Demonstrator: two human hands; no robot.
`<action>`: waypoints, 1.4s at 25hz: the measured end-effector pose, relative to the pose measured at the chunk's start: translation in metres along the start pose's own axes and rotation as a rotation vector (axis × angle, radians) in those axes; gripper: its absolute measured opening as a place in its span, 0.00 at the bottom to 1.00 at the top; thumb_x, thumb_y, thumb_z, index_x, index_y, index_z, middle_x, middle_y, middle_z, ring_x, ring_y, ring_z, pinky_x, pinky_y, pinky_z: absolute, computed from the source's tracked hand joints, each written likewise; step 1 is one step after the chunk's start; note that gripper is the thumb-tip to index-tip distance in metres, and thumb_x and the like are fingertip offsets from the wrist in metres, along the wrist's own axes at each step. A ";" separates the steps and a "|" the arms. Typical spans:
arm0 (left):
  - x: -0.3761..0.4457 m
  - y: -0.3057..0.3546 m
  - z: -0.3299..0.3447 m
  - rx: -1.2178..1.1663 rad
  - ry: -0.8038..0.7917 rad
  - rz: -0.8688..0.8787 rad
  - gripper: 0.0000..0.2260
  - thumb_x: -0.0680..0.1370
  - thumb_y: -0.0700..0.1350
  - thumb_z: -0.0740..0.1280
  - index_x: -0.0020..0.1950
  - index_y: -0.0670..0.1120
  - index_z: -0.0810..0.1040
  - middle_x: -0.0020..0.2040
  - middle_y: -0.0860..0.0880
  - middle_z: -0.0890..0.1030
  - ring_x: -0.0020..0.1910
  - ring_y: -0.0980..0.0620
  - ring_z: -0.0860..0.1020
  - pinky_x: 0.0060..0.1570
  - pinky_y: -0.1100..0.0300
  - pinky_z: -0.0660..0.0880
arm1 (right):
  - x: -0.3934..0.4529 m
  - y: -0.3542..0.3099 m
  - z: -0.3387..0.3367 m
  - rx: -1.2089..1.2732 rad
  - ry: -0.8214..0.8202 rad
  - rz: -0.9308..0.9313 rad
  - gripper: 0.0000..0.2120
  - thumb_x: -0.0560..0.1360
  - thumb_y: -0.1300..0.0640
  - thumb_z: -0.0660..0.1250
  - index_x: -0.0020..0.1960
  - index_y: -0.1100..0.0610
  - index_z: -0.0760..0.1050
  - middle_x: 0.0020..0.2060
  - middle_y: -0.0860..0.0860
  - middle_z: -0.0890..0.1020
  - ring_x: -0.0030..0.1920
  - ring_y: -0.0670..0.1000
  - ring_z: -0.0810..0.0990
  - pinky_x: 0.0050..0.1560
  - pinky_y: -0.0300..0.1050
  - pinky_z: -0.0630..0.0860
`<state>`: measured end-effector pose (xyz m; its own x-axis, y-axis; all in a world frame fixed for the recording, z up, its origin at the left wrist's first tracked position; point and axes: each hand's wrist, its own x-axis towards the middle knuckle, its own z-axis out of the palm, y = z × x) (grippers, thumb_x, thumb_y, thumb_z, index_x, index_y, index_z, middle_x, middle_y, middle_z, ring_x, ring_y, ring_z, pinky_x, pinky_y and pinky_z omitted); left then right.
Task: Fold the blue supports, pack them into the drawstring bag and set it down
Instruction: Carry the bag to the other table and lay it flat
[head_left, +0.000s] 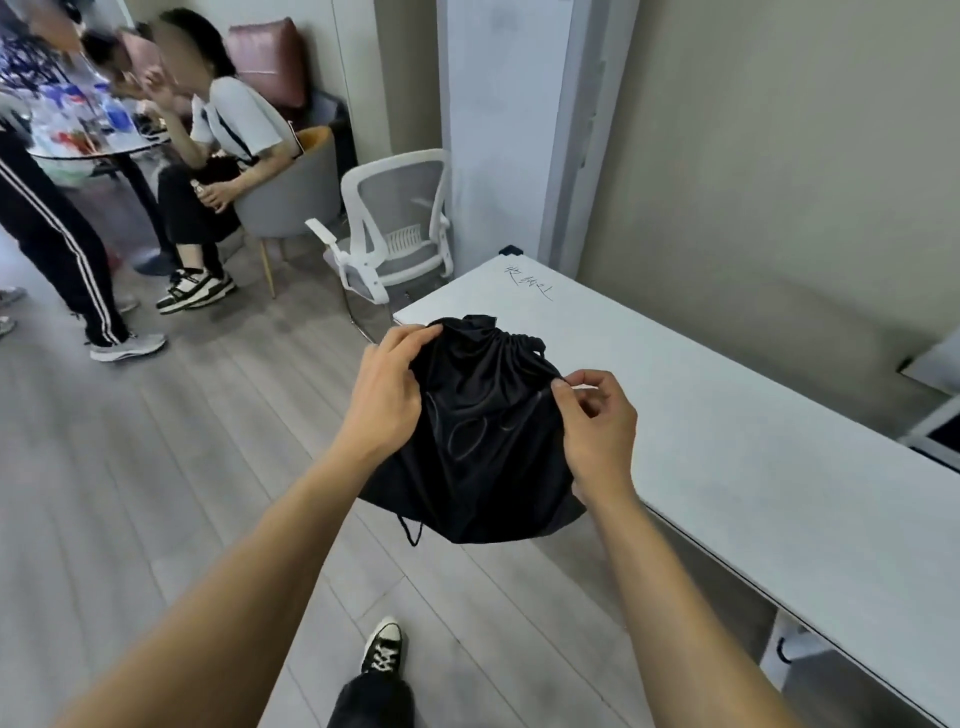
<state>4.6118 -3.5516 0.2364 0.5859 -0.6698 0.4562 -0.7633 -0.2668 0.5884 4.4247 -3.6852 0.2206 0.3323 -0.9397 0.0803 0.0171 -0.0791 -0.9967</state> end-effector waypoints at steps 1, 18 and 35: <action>0.025 -0.009 0.006 -0.008 0.009 0.018 0.34 0.71 0.24 0.56 0.72 0.48 0.74 0.68 0.50 0.74 0.61 0.53 0.69 0.63 0.67 0.60 | 0.021 0.000 0.012 0.001 0.022 -0.017 0.04 0.76 0.57 0.72 0.46 0.53 0.77 0.31 0.50 0.79 0.33 0.46 0.74 0.37 0.35 0.71; 0.386 -0.113 0.191 -0.131 -0.391 0.413 0.32 0.69 0.29 0.53 0.70 0.45 0.75 0.67 0.47 0.76 0.65 0.47 0.72 0.67 0.55 0.63 | 0.292 0.041 0.122 -0.089 0.519 0.047 0.05 0.77 0.58 0.71 0.45 0.54 0.75 0.27 0.46 0.75 0.27 0.46 0.68 0.33 0.37 0.68; 0.532 -0.134 0.452 0.061 -0.862 0.267 0.32 0.76 0.34 0.60 0.79 0.54 0.62 0.78 0.45 0.62 0.70 0.37 0.66 0.73 0.46 0.61 | 0.519 0.175 0.079 -0.439 0.618 0.295 0.11 0.79 0.48 0.66 0.60 0.47 0.75 0.56 0.44 0.80 0.55 0.45 0.78 0.57 0.44 0.74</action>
<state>4.9025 -4.1852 0.0988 -0.0015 -0.9949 -0.1006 -0.8719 -0.0479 0.4873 4.6745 -4.1607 0.0869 -0.3174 -0.9460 -0.0661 -0.4043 0.1980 -0.8929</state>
